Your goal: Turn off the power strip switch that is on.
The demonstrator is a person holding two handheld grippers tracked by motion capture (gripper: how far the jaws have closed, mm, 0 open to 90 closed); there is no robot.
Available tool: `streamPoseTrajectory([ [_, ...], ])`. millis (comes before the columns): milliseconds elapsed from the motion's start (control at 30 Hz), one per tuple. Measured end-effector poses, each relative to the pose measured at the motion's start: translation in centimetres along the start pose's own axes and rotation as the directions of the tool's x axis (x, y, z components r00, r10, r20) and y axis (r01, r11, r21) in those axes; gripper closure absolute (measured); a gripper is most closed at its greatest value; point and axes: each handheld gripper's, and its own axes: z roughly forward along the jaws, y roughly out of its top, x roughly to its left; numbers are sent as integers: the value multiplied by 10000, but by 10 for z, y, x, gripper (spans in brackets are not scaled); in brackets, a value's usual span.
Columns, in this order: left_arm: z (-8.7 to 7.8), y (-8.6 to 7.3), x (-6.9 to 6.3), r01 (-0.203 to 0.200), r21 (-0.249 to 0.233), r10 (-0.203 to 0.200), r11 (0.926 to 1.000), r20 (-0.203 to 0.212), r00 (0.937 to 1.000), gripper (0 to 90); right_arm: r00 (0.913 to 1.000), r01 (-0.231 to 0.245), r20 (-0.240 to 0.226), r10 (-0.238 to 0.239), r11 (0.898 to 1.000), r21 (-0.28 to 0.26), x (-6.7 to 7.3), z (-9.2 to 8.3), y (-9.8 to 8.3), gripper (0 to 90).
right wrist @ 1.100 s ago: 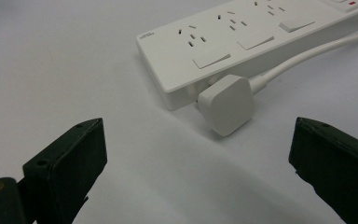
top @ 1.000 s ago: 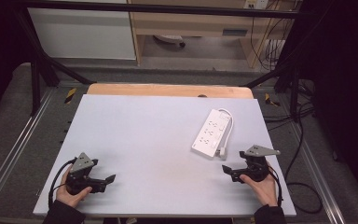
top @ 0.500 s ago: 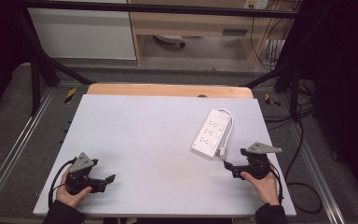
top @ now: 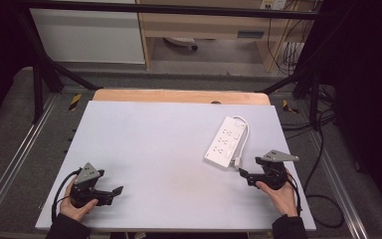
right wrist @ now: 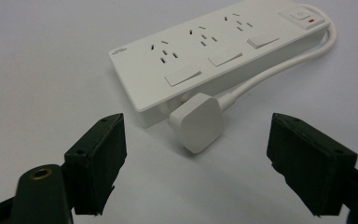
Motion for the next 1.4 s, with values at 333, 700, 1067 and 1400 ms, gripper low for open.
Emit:
streamPoseTrajectory([
  [333, 0, 0, 0, 37, -27, -37, 10000, -14, 10000, 46, 9993, -145, 355, 153, 9996, -226, -1, 1, 6, 303],
  [700, 0, 0, 0, 30, -28, -30, 10000, -21, 10000, 47, 9993, -7, 373, 14, 9998, -199, -2, 4, 11, 403],
  [1067, 0, 0, 0, 45, -15, -45, 10000, -23, 10000, 47, 9993, -105, 353, 115, 9996, -277, -4, 7, 15, 510],
  [1400, 0, 0, 0, 48, -18, -48, 10000, -28, 10000, 46, 9994, -17, 353, 27, 9996, -285, -4, 10, 20, 592],
])
